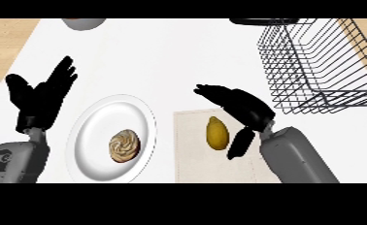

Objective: Pick the lemon from the placemat and place it in the basket

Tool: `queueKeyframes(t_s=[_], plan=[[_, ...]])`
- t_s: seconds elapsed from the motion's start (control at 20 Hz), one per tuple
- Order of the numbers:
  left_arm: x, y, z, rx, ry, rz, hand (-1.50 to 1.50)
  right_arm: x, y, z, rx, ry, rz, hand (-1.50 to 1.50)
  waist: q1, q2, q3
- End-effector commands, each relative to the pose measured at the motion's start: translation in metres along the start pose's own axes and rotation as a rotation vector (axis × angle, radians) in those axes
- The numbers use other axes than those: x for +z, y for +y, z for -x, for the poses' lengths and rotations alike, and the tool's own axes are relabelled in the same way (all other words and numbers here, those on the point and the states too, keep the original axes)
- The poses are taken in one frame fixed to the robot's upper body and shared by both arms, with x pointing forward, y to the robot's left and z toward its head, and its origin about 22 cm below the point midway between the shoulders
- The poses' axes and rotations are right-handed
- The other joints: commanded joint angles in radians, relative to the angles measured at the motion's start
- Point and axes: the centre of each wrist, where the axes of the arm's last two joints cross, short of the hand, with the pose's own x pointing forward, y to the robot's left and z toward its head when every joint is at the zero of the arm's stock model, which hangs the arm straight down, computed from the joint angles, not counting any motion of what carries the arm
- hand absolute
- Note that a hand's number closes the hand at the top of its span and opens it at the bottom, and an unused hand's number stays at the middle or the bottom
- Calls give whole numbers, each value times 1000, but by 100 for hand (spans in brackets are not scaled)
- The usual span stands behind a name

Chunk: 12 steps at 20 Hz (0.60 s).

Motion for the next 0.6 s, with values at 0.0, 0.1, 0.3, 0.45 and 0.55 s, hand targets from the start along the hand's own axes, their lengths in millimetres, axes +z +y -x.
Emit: queueKeyframes(t_s=[0.0, 0.1, 0.3, 0.45, 0.55], plan=[[16, -1, -9, -11, -3, -3, 0, 9, -7, 4, 29, 11, -25, -150, 0, -2, 0], [13, -15, -15, 6, 3, 16, 0, 10, -5, 23, 19, 5, -23, -150, 0, -1, 0], [4, 12, -3, -4, 8, 6, 0, 10, -6, 31, 12, -15, -25, -150, -2, -1, 0], [-7, 13, 8, -6, -1, -12, 0, -2, 1, 26, -21, -42, -52, -150, -3, 0, 0], [12, 17, 11, -9, 9, 2, 0, 31, 21, 41, -48, -68, -59, -150, -3, -2, 0]])
